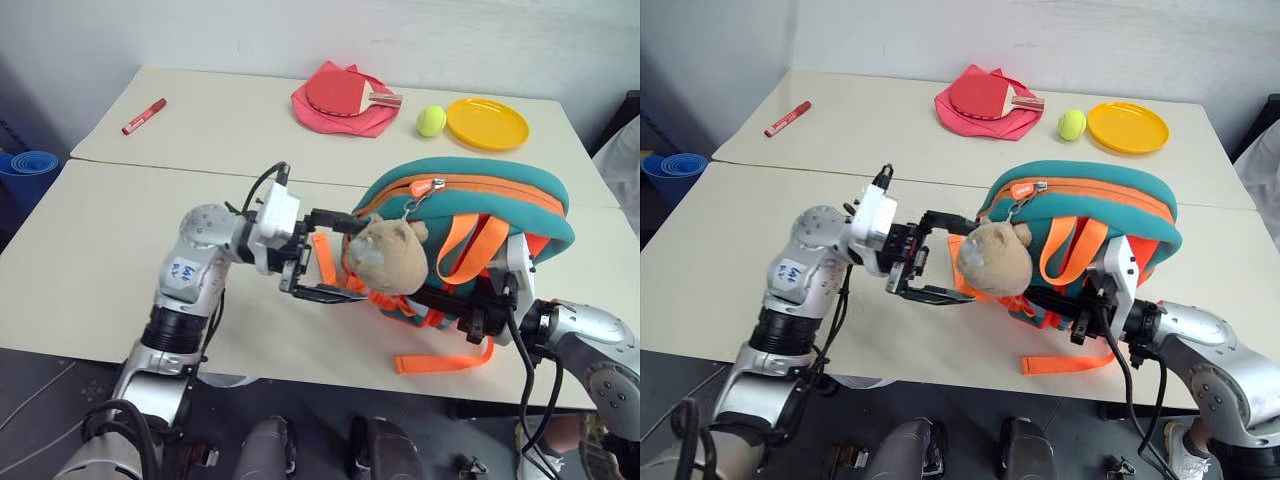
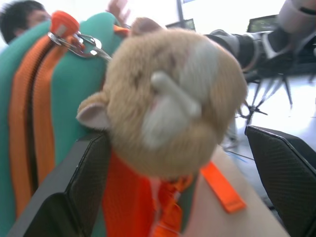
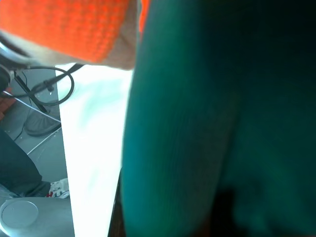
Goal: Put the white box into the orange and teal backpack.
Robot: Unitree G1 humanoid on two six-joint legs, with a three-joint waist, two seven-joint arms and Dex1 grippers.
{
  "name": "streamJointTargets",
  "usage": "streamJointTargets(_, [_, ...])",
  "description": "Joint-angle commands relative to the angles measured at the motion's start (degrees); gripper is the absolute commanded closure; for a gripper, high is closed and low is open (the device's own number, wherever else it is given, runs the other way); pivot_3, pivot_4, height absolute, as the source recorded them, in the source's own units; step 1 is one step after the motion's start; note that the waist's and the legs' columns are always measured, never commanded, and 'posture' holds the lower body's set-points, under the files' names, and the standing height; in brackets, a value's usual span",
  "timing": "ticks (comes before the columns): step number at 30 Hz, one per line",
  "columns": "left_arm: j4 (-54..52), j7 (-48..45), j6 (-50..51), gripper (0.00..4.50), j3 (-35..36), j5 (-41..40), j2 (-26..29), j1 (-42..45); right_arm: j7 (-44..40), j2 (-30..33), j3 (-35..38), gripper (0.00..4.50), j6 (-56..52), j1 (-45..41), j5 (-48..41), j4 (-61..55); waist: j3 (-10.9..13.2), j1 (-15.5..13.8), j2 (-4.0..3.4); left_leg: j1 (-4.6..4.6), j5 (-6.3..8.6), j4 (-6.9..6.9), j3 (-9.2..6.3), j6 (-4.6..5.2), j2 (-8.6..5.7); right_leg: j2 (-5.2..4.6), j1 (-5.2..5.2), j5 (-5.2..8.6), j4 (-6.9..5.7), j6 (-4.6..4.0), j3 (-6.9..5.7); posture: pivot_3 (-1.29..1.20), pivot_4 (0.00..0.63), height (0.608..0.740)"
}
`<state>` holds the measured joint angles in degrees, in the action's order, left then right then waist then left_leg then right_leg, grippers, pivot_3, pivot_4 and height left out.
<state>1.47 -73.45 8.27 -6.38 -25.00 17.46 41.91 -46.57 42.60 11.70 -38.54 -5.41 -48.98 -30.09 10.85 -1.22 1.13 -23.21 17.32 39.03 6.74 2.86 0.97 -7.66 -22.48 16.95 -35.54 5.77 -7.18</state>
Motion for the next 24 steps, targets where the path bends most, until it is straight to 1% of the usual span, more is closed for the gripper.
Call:
streamJointTargets(1, [-0.71,5.72,-2.90,0.22,-0.73,1.61,-3.55,-0.58,1.43,-0.58,0.45,4.50,-0.94,0.05,-1.79,-2.14,0.00,-0.12,0.00,0.00,0.00,0.00,0.00,0.00,0.00,-0.01,0.01,0.00,0.00,0.00,0.00,0.00,0.150,0.740])
streamJointTargets(3, [-0.79,8.55,-2.67,0.60,-0.61,1.59,-5.29,-0.35,2.25,-0.77,0.39,4.50,-1.11,0.15,-1.94,-2.63,0.00,-0.14,0.00,0.00,0.00,0.00,0.00,0.01,0.00,-0.02,0.01,0.00,0.00,0.00,0.00,0.00,0.150,0.740])
streamJointTargets(6, [-0.69,8.21,-1.67,1.47,0.21,-0.35,-5.16,-0.07,3.30,-1.05,0.35,4.50,-1.20,0.21,-2.14,-3.08,0.00,-0.06,0.00,-0.01,0.00,0.00,-0.01,0.01,0.01,-0.03,0.01,0.00,0.00,0.00,0.00,0.00,0.150,0.740])
streamJointTargets(9, [0.81,6.41,0.98,2.33,3.16,-3.50,-2.27,1.45,4.48,-1.20,0.68,4.50,-1.12,0.64,-2.32,-3.43,0.00,-0.05,0.00,0.00,0.00,0.00,-0.01,0.01,0.02,-0.03,0.00,0.00,0.00,0.00,-0.01,0.00,0.150,0.740])
streamJointTargets(11, [2.63,5.38,3.02,2.76,5.09,-4.70,0.88,2.66,4.80,-1.07,1.41,4.50,-0.93,1.79,-2.48,-3.78,0.00,-0.04,0.00,-0.01,0.00,0.00,-0.01,0.01,0.02,-0.01,-0.01,0.00,0.00,0.00,-0.02,0.00,0.150,0.740])
streamJointTargets(12, [3.91,4.12,4.35,2.89,5.85,-5.16,3.10,3.18,5.04,-1.13,1.81,4.50,-0.73,2.56,-2.51,-3.94,0.00,-0.06,0.00,-0.01,0.00,0.00,-0.02,0.00,0.04,-0.01,-0.01,0.00,0.00,0.00,-0.02,0.00,0.150,0.740])
streamJointTargets(13, [6.02,2.66,4.72,2.93,6.49,-4.82,5.53,3.93,5.32,-1.19,2.07,4.50,-0.62,3.07,-2.60,-4.09,0.00,-0.04,-0.01,-0.01,0.00,-0.01,-0.02,0.00,0.04,0.00,-0.01,0.00,-0.01,0.00,-0.04,0.00,0.150,0.740])
streamJointTargets(15, [10.48,1.37,4.63,3.15,7.29,-3.69,8.98,5.56,6.08,-1.51,2.38,4.50,-0.33,3.65,-2.78,-4.35,-0.01,0.04,-0.02,0.00,0.00,-0.02,0.00,0.00,0.03,0.05,-0.01,0.00,-0.01,0.00,-0.07,0.00,0.150,0.740])
streamJointTargets(17, [17.40,3.95,4.00,3.15,7.93,-0.94,11.24,8.37,7.01,-2.26,2.78,4.50,0.04,4.09,-3.16,-4.53,-0.01,-0.02,-0.02,0.00,0.00,-0.02,0.00,0.00,0.01,0.10,-0.02,0.00,0.00,0.00,-0.21,0.00,0.150,0.740])
streamJointTargets(18, [22.19,8.14,3.55,3.15,7.74,2.31,12.13,10.03,7.34,-2.58,2.90,4.50,0.27,4.39,-3.05,-4.63,-0.01,-0.06,-0.02,0.00,0.00,-0.01,0.01,0.01,0.00,0.10,-0.03,0.00,0.00,0.00,-0.23,0.00,0.150,0.740])
streamJointTargets(19, [25.90,10.50,5.19,3.15,8.06,3.08,12.20,11.23,7.74,-2.99,3.07,4.50,0.32,4.65,-3.19,-4.71,-0.01,-0.13,-0.02,0.00,0.00,-0.01,0.00,0.01,-0.02,0.10,-0.03,0.00,0.00,0.00,-0.23,0.00,0.150,0.740])
streamJointTargets(21, [30.04,12.08,4.80,3.15,9.44,2.66,11.19,10.89,8.46,-3.89,3.51,4.50,0.09,5.13,-4.40,-5.09,-0.01,-0.18,-0.02,0.00,0.01,-0.02,-0.01,0.04,-0.05,0.10,-0.01,0.00,-0.04,0.01,-0.24,0.00,0.150,0.740])
streamJointTargets(24, [29.15,9.41,2.77,3.15,7.47,3.57,10.48,5.87,9.20,-4.67,4.03,4.50,0.01,5.56,-6.02,-5.73,-0.01,0.01,-0.02,-0.02,0.05,-0.05,0.01,0.07,-0.06,0.06,-0.02,-0.01,0.00,0.02,-0.22,0.00,0.150,0.740])
